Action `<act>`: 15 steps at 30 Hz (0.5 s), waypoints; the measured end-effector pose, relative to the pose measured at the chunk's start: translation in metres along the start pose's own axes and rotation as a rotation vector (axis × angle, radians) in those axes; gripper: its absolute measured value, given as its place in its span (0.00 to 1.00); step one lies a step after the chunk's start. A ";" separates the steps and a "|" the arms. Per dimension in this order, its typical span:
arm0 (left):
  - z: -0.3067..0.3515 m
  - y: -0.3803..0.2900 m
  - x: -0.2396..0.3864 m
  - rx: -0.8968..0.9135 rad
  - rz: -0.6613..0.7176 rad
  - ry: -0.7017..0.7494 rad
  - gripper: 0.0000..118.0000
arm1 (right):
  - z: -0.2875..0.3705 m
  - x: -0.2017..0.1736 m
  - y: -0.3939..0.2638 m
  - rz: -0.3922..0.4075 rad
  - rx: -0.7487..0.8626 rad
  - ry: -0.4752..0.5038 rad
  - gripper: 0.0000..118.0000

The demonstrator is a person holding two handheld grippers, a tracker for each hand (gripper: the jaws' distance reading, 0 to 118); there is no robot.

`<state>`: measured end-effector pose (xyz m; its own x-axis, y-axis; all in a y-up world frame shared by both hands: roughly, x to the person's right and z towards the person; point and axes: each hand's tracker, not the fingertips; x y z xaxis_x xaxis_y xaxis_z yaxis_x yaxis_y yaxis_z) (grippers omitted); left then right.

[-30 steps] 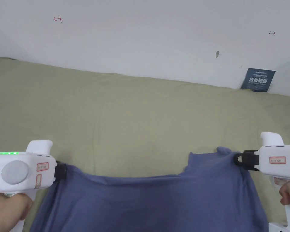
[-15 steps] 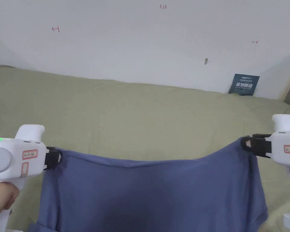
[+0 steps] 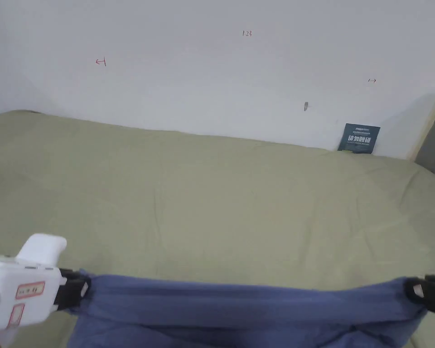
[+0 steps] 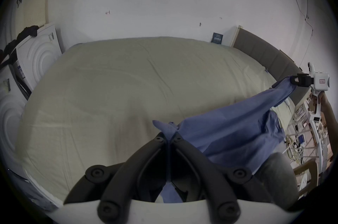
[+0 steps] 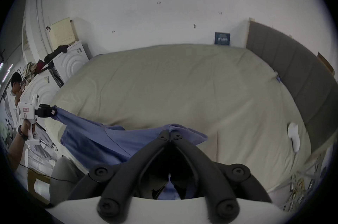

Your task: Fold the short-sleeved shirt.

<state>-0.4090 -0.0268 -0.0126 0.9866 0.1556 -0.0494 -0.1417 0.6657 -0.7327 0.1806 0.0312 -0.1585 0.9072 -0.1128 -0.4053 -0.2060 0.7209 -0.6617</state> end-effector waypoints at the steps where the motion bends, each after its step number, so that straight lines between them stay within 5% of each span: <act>1: 0.000 -0.010 0.001 -0.013 -0.003 -0.006 0.00 | 0.002 0.001 -0.010 -0.015 -0.014 -0.010 0.00; 7: -0.001 -0.061 0.005 -0.110 -0.009 -0.019 0.00 | 0.006 0.004 -0.068 -0.067 -0.066 -0.036 0.00; 15: -0.001 -0.085 0.021 -0.184 -0.058 0.018 0.07 | -0.011 0.002 -0.102 -0.012 -0.234 -0.098 0.00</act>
<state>-0.3762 -0.0810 0.0480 0.9942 0.1065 -0.0146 -0.0690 0.5283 -0.8463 0.1990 -0.0503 -0.0984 0.9389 -0.0450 -0.3411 -0.2642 0.5410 -0.7985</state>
